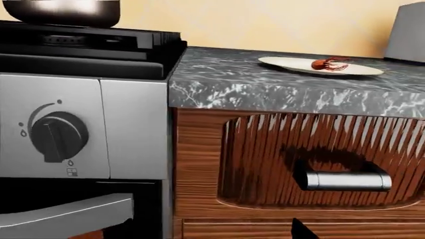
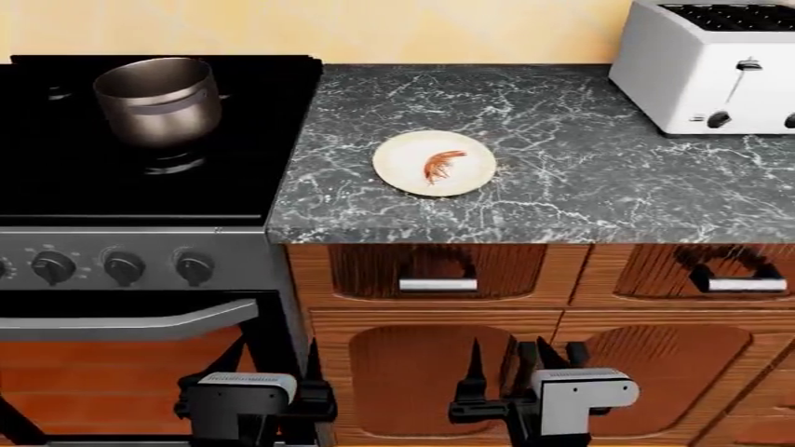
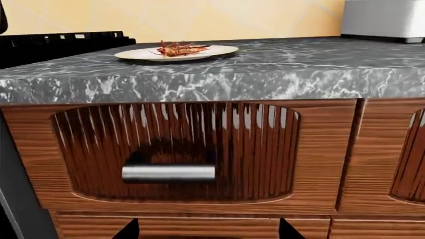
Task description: Frozen meat rests on a plate on the counter. Retrieve the meat and place it in a pot on a burner. Then turn the burner on.
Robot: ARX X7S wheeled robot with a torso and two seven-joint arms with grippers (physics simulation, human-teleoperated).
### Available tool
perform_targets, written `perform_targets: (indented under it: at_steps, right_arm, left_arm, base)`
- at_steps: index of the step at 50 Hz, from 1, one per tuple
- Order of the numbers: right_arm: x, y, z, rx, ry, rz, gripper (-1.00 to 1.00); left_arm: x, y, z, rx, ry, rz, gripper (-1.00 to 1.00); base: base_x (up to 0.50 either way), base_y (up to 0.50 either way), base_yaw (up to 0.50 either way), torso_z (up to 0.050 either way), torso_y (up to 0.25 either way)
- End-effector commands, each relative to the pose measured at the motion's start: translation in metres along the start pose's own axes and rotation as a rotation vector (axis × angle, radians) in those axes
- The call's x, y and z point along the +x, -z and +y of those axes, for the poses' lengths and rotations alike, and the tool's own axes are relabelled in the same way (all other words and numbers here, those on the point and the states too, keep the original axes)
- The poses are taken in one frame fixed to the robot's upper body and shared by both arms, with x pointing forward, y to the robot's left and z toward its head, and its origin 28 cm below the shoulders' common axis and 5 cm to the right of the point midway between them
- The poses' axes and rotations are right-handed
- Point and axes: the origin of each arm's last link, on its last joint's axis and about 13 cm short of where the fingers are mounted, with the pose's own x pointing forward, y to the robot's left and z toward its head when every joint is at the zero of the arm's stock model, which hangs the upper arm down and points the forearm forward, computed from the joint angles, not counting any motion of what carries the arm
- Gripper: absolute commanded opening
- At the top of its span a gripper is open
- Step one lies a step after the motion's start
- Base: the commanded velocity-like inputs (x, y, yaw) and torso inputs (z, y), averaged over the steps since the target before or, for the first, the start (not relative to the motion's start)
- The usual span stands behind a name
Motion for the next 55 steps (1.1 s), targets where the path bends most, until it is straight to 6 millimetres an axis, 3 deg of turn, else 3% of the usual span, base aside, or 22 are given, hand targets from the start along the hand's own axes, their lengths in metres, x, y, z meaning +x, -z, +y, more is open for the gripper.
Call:
perform_targets:
  at_steps: [1, 20, 24, 31, 42, 49, 55]
  right_arm:
    - [0.001, 0.0, 0.0, 0.005, 0.001, 0.004, 1.0]
    - [0.0, -0.001, -0.002, 0.011, 0.009, 0.002, 1.0]
    - [0.002, -0.015, -0.005, -0.002, 0.005, -0.022, 1.0]
    - [0.005, -0.072, -0.011, 0.011, 0.003, 0.045, 1.0]
    - [0.0, -0.194, -0.024, 0.029, -0.137, -0.016, 1.0]
    - [0.008, -0.246, -0.031, -0.037, -0.156, -0.107, 1.0]
    - [0.002, -0.284, -0.033, -0.024, -0.194, -0.16, 1.0]
  left_arm:
    - [0.001, 0.001, 0.0, 0.004, -0.001, 0.006, 1.0]
    - [0.001, 0.0, 0.0, 0.016, 0.002, 0.008, 1.0]
    - [0.006, -0.01, 0.0, 0.016, -0.023, 0.041, 1.0]
    - [0.012, -0.064, -0.001, 0.073, -0.004, 0.141, 1.0]
    - [0.015, -0.175, 0.001, 0.086, 0.187, 0.094, 1.0]
    - [0.026, -0.227, 0.004, 0.121, 0.236, 0.068, 1.0]
    - [0.017, -0.265, -0.003, 0.095, 0.296, 0.036, 1.0]
  base:
    - [0.0, -0.5, 0.0, 0.05, 0.0]
    - [0.0, -0.5, 0.0, 0.05, 0.0]
    - [0.0, -0.12, 0.0, 0.036, 0.0]
    - [0.0, 0.0, 0.0, 0.0, 0.0]
    - [0.0, 0.0, 0.0, 0.0, 0.0]
    - [0.0, 0.0, 0.0, 0.0, 0.0]
    - [0.01, 0.0, 0.0, 0.0, 0.0]
